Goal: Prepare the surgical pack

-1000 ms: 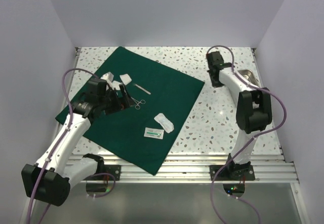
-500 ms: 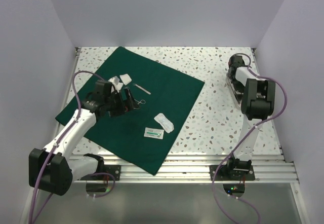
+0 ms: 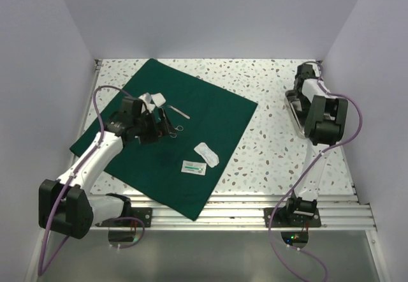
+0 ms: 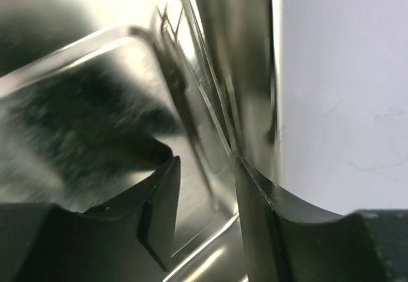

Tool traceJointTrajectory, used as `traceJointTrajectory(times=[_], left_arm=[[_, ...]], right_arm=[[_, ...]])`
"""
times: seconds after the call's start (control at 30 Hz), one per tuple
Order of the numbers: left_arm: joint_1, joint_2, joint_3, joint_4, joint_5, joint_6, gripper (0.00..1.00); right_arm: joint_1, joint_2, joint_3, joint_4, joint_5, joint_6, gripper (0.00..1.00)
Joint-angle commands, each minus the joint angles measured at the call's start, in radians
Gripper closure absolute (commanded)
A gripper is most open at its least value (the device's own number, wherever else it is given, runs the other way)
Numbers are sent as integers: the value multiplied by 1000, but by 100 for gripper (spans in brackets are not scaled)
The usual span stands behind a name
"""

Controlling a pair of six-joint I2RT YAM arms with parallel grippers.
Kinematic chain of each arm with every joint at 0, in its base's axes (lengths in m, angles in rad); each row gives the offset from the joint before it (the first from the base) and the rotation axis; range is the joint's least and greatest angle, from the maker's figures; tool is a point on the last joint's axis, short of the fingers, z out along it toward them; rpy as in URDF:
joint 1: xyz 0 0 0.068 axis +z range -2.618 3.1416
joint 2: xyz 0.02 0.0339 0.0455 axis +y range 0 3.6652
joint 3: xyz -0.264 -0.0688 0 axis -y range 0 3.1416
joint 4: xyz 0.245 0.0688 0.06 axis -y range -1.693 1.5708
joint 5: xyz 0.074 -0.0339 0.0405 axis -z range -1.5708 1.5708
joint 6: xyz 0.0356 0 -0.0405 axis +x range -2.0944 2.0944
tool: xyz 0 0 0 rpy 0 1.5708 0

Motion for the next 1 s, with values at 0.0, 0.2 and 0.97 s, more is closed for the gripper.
traceJointTrajectory(times=[0.0, 0.2, 0.97], left_arm=[[2, 6, 92, 16, 8, 11, 4], [2, 71, 150, -7, -46, 31, 4], [-104, 841, 790, -295, -527, -324, 42]], right_arm=[[7, -116, -5, -78, -90, 122, 56], [86, -314, -67, -230, -208, 368, 55], [522, -1103, -749, -189, -647, 551, 65]])
